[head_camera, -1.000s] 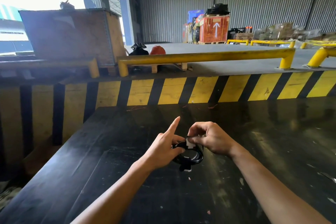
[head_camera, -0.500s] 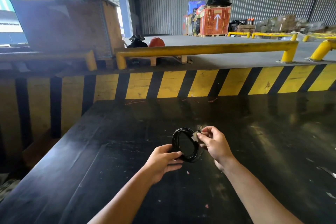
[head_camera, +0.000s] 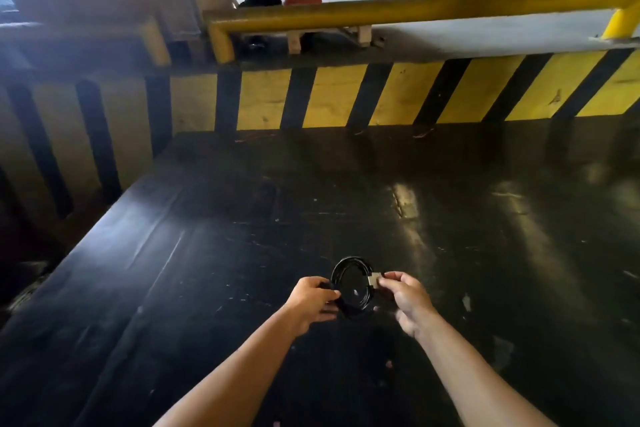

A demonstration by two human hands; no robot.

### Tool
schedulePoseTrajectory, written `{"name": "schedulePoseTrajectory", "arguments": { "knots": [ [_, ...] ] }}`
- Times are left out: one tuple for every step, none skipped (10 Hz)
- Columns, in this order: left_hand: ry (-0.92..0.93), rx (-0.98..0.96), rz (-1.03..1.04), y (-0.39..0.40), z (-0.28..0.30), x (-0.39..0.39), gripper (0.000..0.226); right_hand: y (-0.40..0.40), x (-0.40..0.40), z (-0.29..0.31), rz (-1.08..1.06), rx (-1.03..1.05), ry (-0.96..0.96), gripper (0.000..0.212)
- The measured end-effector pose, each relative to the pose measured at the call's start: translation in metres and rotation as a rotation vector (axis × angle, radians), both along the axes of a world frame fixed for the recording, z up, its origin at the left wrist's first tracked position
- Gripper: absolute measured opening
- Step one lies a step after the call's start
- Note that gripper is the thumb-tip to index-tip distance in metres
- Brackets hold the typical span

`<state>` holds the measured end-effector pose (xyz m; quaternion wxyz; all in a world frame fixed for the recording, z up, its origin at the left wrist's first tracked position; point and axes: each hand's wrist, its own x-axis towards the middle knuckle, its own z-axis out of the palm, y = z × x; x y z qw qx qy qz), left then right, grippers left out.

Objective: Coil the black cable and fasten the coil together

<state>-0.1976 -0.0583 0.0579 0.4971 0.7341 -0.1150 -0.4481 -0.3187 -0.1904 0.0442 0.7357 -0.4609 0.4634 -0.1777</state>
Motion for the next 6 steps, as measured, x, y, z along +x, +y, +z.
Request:
{"name": "schedulePoseTrajectory", "arguments": {
  "knots": [
    [-0.021, 0.104, -0.008, -0.02, -0.017, 0.01, 0.014, -0.016, 0.01, -0.023, 0.014, -0.105, 0.103, 0.011],
    [-0.067, 0.194, 0.0, -0.039, -0.033, 0.02, 0.017, -0.034, 0.022, -0.041, 0.061, -0.179, 0.181, 0.01],
    [-0.19, 0.303, -0.002, -0.053, -0.043, 0.03, 0.016, -0.047, 0.034, -0.054, 0.145, -0.268, 0.294, 0.011],
    [-0.308, 0.392, -0.077, -0.06, -0.054, 0.038, 0.027, -0.057, 0.04, -0.062, 0.251, -0.362, 0.403, 0.012],
    [-0.356, 0.428, -0.124, -0.063, -0.057, 0.042, 0.043, -0.065, 0.043, -0.063, 0.334, -0.396, 0.488, 0.01],
    [-0.365, 0.411, -0.1, -0.065, -0.055, 0.042, 0.053, -0.07, 0.042, -0.062, 0.347, -0.426, 0.514, 0.008]
  ]
}}
